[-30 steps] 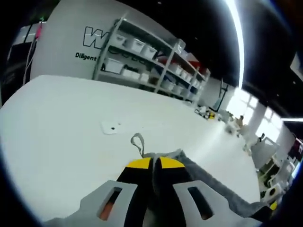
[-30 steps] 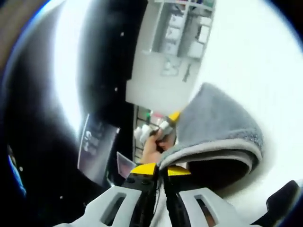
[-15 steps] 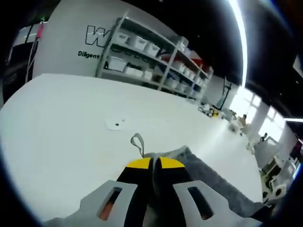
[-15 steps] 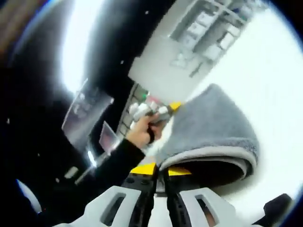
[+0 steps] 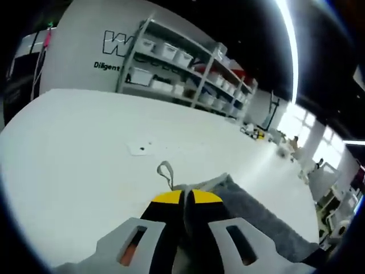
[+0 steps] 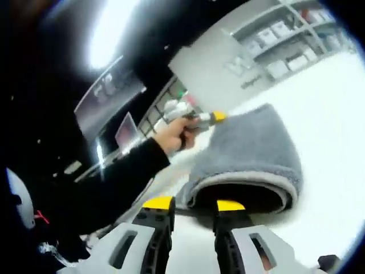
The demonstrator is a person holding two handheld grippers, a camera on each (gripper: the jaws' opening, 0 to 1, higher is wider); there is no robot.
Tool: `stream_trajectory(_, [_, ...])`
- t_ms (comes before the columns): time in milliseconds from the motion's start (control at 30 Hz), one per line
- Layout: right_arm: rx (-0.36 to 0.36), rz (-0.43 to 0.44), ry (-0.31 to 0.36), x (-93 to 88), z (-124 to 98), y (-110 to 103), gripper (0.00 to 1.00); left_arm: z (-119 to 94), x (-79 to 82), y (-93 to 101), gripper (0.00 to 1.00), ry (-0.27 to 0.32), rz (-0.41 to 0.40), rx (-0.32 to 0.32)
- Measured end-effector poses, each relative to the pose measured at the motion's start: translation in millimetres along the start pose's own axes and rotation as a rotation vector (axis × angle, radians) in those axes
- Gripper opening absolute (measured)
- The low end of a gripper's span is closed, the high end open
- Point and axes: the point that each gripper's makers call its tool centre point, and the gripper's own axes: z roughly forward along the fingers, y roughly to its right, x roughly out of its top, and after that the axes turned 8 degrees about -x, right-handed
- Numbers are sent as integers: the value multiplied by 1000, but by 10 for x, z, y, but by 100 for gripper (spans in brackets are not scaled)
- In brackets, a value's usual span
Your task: Open the folded towel by lifting each exposed corner and separating the folded layers until the towel lies flat within the target outline without major curled edges
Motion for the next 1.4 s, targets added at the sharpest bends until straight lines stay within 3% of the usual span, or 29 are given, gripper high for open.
stream_trajectory(100, [-42, -163, -22, -45, -131, 91, 22, -9, -2, 1, 3, 1, 0, 3])
stream_trajectory(133, [-59, -296, -19, -73, -208, 100, 22, -12, 0, 0, 3, 0, 1, 4])
stream_trajectory(200, [-64, -446, -24, -100, -296, 75, 22, -5, 6, 4, 3, 0, 2, 6])
stream_trajectory(300, [-64, -806, 101, 111, -392, -62, 24, 21, 20, 23, 3, 1, 4, 6])
stream_trajectory(333, [-95, -947, 147, 216, -414, -92, 27, 27, 21, 36, 3, 1, 5, 4])
stream_trajectory(400, [-130, -1138, 216, 356, -422, -157, 40, 28, 17, 46, 3, -3, 12, 5])
stream_trajectory(467, [-185, -1323, 222, 397, -384, -138, 47, 18, 15, 51, 3, -7, 15, 8])
stream_trajectory(567, [-234, -1478, 192, 354, -296, -80, 48, 8, 27, 53, 3, -6, 22, 13])
stream_trajectory(633, [-242, -1546, 175, 309, -233, -56, 52, 3, 24, 63, 4, -8, 28, 14])
stream_trajectory(767, [-283, -1736, 203, 360, -126, -34, 56, 11, 3, 58, 4, -15, 31, 12])
stream_trajectory(933, [-250, -1819, 228, 391, 6, -151, 56, 23, 9, 47, 4, -13, 24, 12])
stream_trajectory(1000, [-239, -1905, 225, 359, 60, -187, 54, 20, 16, 54, 4, -13, 22, 12])
stream_trajectory(1167, [-199, -1977, 196, 211, 188, -227, 56, 9, 65, 92, 4, -6, 13, -1])
stream_trajectory(1400, [-207, -2046, 237, 192, 306, -318, 49, 26, 61, 126, 4, 0, 5, -13])
